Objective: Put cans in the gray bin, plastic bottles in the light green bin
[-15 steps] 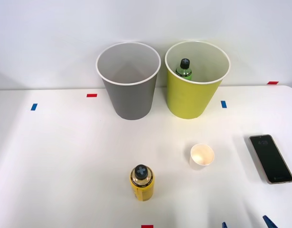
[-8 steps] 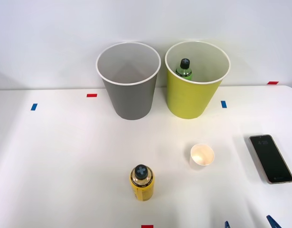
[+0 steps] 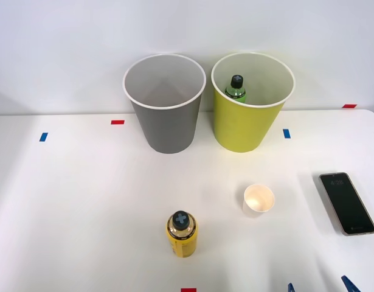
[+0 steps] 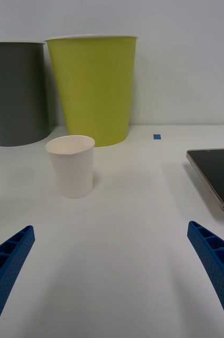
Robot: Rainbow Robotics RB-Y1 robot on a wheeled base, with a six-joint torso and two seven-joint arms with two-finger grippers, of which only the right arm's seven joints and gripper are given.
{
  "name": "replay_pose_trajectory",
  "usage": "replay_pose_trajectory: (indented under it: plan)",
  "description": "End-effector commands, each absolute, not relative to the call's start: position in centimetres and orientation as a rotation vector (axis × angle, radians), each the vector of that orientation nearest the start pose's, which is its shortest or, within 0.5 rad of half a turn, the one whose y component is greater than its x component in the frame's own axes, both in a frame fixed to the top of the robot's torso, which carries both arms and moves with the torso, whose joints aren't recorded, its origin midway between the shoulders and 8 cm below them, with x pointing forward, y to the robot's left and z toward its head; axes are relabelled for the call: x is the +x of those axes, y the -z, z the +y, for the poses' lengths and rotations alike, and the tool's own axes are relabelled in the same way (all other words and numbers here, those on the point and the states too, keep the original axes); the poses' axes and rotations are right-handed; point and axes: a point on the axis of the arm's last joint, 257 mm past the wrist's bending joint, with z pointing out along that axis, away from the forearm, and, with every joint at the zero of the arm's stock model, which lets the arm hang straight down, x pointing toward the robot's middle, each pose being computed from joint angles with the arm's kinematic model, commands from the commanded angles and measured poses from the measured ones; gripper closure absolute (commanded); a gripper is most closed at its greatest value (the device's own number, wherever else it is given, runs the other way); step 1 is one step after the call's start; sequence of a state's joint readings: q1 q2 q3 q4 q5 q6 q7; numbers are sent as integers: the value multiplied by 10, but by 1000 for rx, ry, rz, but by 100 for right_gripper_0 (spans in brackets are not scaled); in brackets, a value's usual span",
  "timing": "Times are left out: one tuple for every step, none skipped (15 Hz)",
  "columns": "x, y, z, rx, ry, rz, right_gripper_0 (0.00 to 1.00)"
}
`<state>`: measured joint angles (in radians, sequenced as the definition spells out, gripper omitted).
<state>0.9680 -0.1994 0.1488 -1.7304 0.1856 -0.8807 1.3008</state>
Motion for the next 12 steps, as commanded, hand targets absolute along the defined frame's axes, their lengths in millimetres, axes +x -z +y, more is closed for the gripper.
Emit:
replay_pose_trajectory:
  plan:
    - [206,290,-244,-88,-92,1507,0]
    - [206,290,-244,-88,-92,1507,0]
    - [206,290,-244,-88,-92,1507,0]
    - [206,290,-244,-88,-92,1507,0]
    - [206,290,-244,-88,-92,1507,0]
    - [206,290,-244,-88,-92,1507,0]
    - [206,290,-244,-88,-92,1507,0]
    - [206,290,-244,-88,-92,1507,0]
    - [206,290,-244,-88,-92,1507,0]
    - [206,290,-244,-88,-92,1507,0]
    - [206,290,-244,-88,-92,1507,0]
    - [206,290,-244,-88,-92,1507,0]
